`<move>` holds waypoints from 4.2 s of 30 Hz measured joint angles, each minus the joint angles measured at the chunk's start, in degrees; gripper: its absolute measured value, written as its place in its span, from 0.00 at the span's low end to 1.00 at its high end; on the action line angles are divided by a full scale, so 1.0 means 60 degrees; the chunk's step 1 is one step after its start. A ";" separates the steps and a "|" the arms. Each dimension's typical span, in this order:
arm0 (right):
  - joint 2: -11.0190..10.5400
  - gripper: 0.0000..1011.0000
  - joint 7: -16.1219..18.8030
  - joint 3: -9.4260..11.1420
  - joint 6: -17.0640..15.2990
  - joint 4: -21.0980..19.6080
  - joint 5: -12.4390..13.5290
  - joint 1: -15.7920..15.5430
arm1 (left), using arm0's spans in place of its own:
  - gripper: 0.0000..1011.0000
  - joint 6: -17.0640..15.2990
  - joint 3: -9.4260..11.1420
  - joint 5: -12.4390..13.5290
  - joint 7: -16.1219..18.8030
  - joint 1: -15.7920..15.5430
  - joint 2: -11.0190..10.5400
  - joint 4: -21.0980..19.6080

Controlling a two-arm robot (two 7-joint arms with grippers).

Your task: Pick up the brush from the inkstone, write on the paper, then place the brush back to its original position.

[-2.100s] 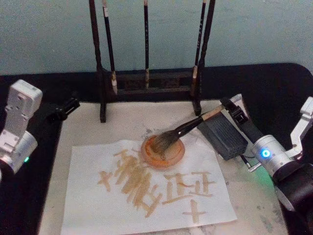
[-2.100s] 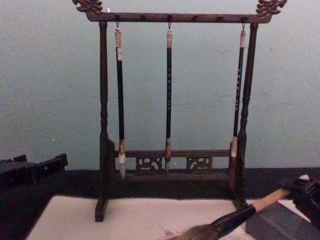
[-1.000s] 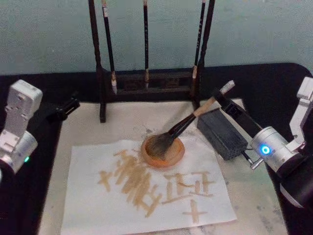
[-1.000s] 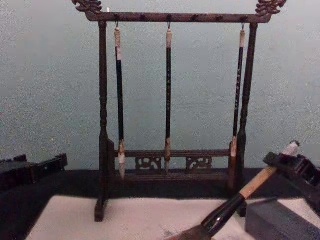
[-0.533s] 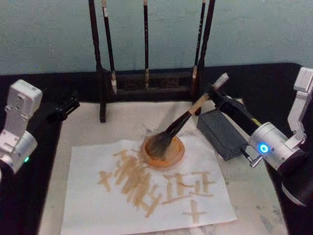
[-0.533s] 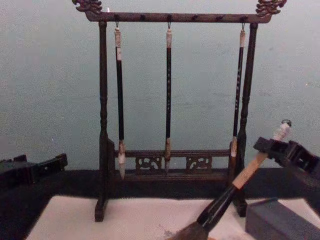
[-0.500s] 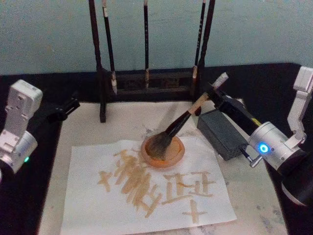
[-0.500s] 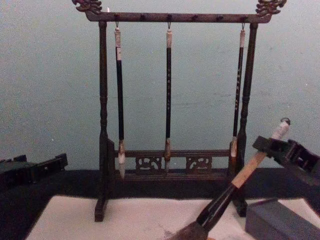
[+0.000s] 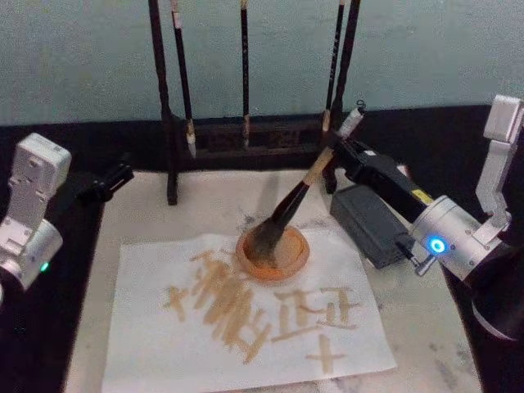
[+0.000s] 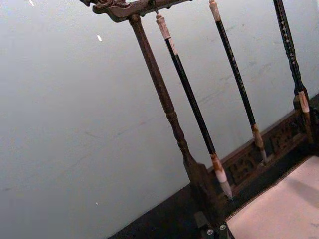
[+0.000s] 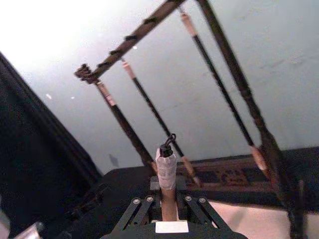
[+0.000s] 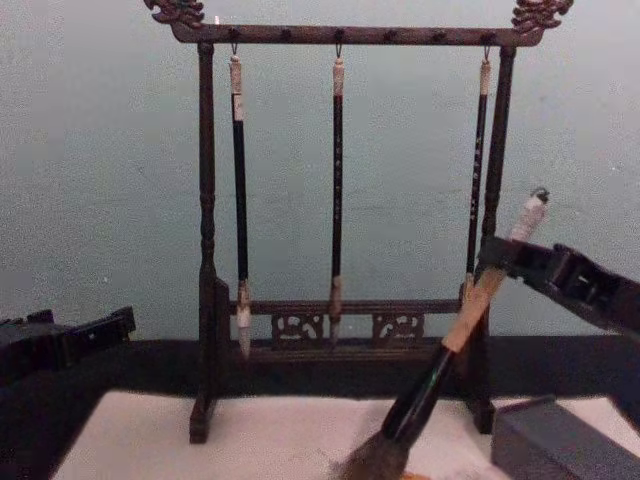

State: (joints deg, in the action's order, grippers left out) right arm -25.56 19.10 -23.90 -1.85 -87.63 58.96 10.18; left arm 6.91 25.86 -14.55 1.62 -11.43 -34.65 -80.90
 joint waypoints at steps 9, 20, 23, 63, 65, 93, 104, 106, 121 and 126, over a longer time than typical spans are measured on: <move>-0.0241 0.19 0.0182 -0.0137 -0.0085 -0.0648 -0.0575 -0.0070 | 0.99 0.0000 -0.0001 0.0000 0.0000 0.0000 0.0000 0.0000; -0.0662 0.19 0.0421 -0.0344 -0.0067 -0.1444 -0.1768 -0.0103 | 0.99 0.0000 0.0000 0.0000 0.0000 0.0000 0.0000 0.0000; -0.0730 0.19 0.0552 -0.0349 -0.0042 -0.1629 -0.1950 -0.0146 | 0.99 0.0000 0.0000 0.0000 0.0000 -0.0001 0.0001 0.0000; -0.0929 0.19 0.1396 -0.0913 -0.0308 -0.2780 -0.2624 -0.0460 | 0.99 0.0000 0.0000 0.0000 0.0000 0.0000 0.0000 0.0000; -0.0915 0.19 0.1422 -0.1010 -0.0334 -0.2785 -0.2677 -0.0460 | 0.99 0.0000 -0.0001 0.0000 0.0000 0.0000 0.0000 0.0000; -0.0758 0.19 0.1488 -0.1263 -0.0399 -0.2557 -0.2819 -0.0465 | 0.99 0.0000 0.0000 0.0000 0.0000 0.0000 0.0000 0.0000; -0.0807 0.19 0.1486 -0.1096 -0.0288 -0.2339 -0.2714 -0.0579 | 0.99 0.0000 0.0000 0.0000 0.0000 -0.0001 0.0000 0.0000; -0.0814 0.19 0.1487 -0.1065 -0.0261 -0.2305 -0.2685 -0.0598 | 0.99 0.0000 0.0000 0.0000 0.0000 0.0000 0.0000 0.0000; -0.0827 0.19 0.1506 -0.0791 -0.0087 -0.1866 -0.2501 -0.0808 | 0.99 0.0000 0.0000 0.0001 -0.0001 -0.0001 0.0000 0.0000; -0.0849 0.19 0.1491 -0.0707 -0.0061 -0.1806 -0.2476 -0.0873 | 0.99 0.0000 -0.0001 0.0000 0.0000 0.0000 0.0000 0.0000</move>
State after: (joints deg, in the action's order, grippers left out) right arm -30.66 28.05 -28.14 -2.22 -98.47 44.10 4.94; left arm 6.91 25.86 -14.55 1.62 -11.43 -34.64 -80.90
